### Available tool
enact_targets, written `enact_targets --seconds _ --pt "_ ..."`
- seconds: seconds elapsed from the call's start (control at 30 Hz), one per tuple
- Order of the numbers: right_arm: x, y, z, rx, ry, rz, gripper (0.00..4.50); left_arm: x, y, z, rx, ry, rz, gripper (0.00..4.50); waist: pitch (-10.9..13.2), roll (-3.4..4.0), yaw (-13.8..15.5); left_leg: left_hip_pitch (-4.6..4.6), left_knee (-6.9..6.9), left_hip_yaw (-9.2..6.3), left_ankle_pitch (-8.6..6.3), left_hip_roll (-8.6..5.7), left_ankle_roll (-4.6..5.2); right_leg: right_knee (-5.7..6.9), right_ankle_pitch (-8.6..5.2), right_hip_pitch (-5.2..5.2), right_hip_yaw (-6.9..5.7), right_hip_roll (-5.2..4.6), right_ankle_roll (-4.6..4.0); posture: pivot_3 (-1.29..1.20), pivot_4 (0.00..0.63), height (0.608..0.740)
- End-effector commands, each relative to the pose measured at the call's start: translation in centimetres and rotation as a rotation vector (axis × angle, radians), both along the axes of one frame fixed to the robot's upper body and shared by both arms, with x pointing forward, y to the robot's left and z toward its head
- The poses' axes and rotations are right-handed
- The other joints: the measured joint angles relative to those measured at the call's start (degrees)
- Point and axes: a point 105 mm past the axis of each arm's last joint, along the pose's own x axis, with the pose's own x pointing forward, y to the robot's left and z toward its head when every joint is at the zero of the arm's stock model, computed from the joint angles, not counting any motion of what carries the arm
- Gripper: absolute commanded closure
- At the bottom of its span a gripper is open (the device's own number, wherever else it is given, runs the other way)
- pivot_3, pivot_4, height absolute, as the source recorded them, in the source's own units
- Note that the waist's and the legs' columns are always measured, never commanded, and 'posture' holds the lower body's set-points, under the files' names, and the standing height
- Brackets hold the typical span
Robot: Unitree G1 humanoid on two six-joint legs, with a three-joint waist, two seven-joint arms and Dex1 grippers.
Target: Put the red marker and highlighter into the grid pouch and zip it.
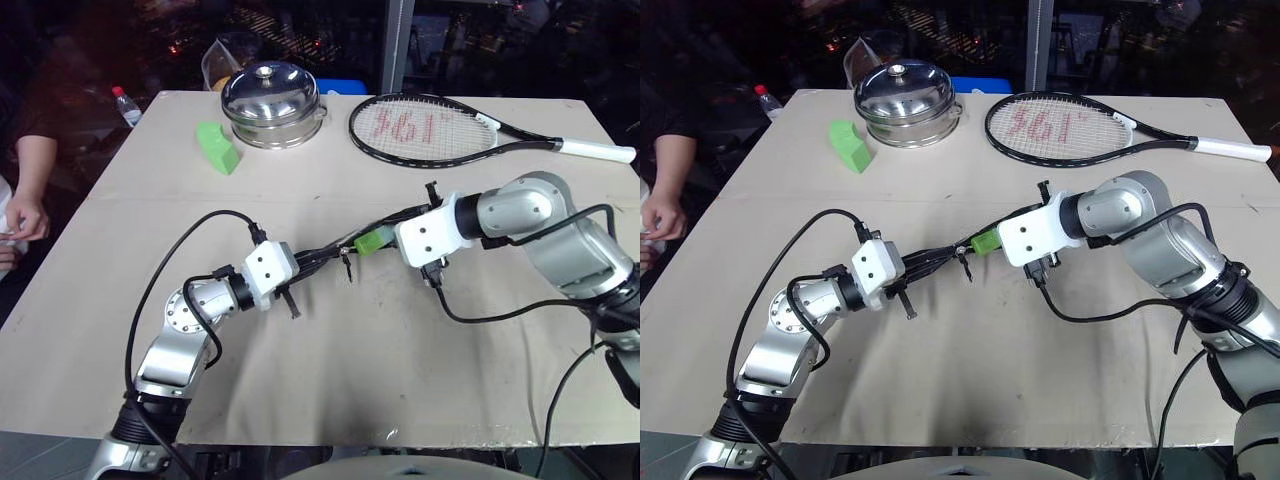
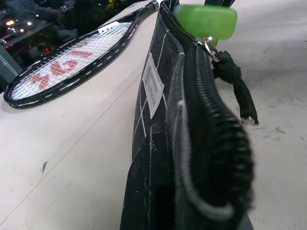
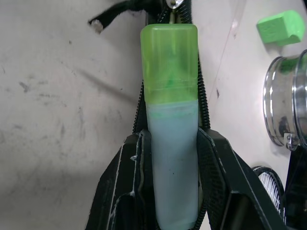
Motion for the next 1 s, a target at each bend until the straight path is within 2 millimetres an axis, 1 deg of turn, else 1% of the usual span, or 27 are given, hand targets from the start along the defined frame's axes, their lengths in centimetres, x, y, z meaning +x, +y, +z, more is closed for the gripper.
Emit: enact_targets --seconds 0.03,0.1,0.13,0.2,0.33,0.57,0.63,0.8,0.87,0.93,1.0 --pt "0.9 -1.4 0.4 -0.007 0.037 -0.139 3.84 -0.4 0.0 1.0 -0.014 -0.064 -0.001 4.5 0.0 0.0 0.04 0.0 0.0 0.0 0.0 0.0 0.0 0.01 0.0 0.0 0.0 0.0 -0.01 0.0 0.15 0.74" --pt "1.3 -2.4 0.5 -0.042 0.02 -0.201 3.84 -0.4 0.2 0.9 -0.013 -0.065 0.006 4.5 0.0 0.0 0.05 0.0 0.01 0.0 0.0 0.0 0.0 0.02 0.0 0.0 -0.01 -0.03 -0.01 0.0 0.15 0.74" --pt "1.2 -2.5 0.5 -0.032 0.03 -0.213 3.84 -0.4 0.2 0.8 -0.011 -0.063 0.009 4.5 0.0 0.0 0.06 0.0 0.01 0.0 0.0 0.0 0.0 0.02 0.0 0.0 -0.01 -0.03 -0.02 0.0 0.15 0.74" --pt "0.8 -1.9 0.9 0.022 0.076 -0.212 3.84 -0.4 0.2 0.6 -0.006 -0.059 0.013 4.5 0.0 0.0 0.05 0.0 0.01 0.0 0.0 0.0 0.0 0.02 0.0 0.0 -0.01 -0.04 -0.02 0.0 0.15 0.74" --pt "0.9 -2.9 0.1 -0.044 0.063 -0.278 3.84 -0.1 -0.1 0.7 -0.01 -0.063 0.016 4.5 0.0 0.0 0.07 0.0 0.01 0.0 0.0 0.0 0.0 0.02 0.0 -0.01 -0.01 -0.05 -0.02 0.0 0.15 0.74" --pt "0.2 -1.2 -1.9 -0.073 0.125 -0.264 3.84 -0.2 -1.3 1.3 -0.005 -0.107 -0.013 4.5 0.0 0.0 0.02 0.0 0.01 -0.01 0.0 0.0 0.0 0.05 0.0 -0.01 -0.01 -0.04 -0.02 0.0 0.15 0.74" --pt "0.1 -0.9 -2.3 -0.059 0.167 -0.282 3.84 -0.4 -1.6 1.3 0.012 -0.124 -0.027 4.5 0.0 0.0 0.02 0.0 0.02 0.0 0.0 -0.01 0.0 0.05 0.0 -0.02 -0.01 -0.03 -0.02 0.0 0.15 0.74" --pt "0.2 0.1 -2.5 0.021 0.246 -0.331 3.84 -0.7 -1.9 1.0 0.035 -0.137 -0.047 4.5 0.0 0.0 0.0 0.0 0.02 -0.01 0.0 0.0 0.0 0.07 0.0 -0.02 -0.01 -0.04 -0.02 0.0 0.15 0.74" --pt "0.5 0.5 -2.3 0.059 0.257 -0.351 3.84 -0.8 -1.9 1.0 0.018 -0.12 -0.044 4.5 0.0 0.0 -0.01 0.0 0.02 0.0 0.0 -0.01 0.0 0.08 0.0 -0.02 0.0 -0.04 -0.03 0.0 0.15 0.74" --pt "1.0 1.0 -2.4 0.093 0.268 -0.374 3.84 -1.3 -2.3 0.7 -0.047 -0.047 -0.064 4.5 0.0 0.0 -0.06 0.0 0.02 0.0 0.0 0.0 0.0 0.08 0.0 -0.03 0.0 -0.03 -0.03 0.0 0.15 0.74" --pt "1.0 1.3 -2.7 0.091 0.277 -0.371 3.84 -1.6 -2.3 0.6 -0.066 -0.018 -0.074 4.5 0.0 0.0 -0.09 0.0 0.03 0.01 -0.01 0.0 0.0 0.11 0.0 -0.04 0.01 -0.04 -0.02 0.0 0.15 0.74"
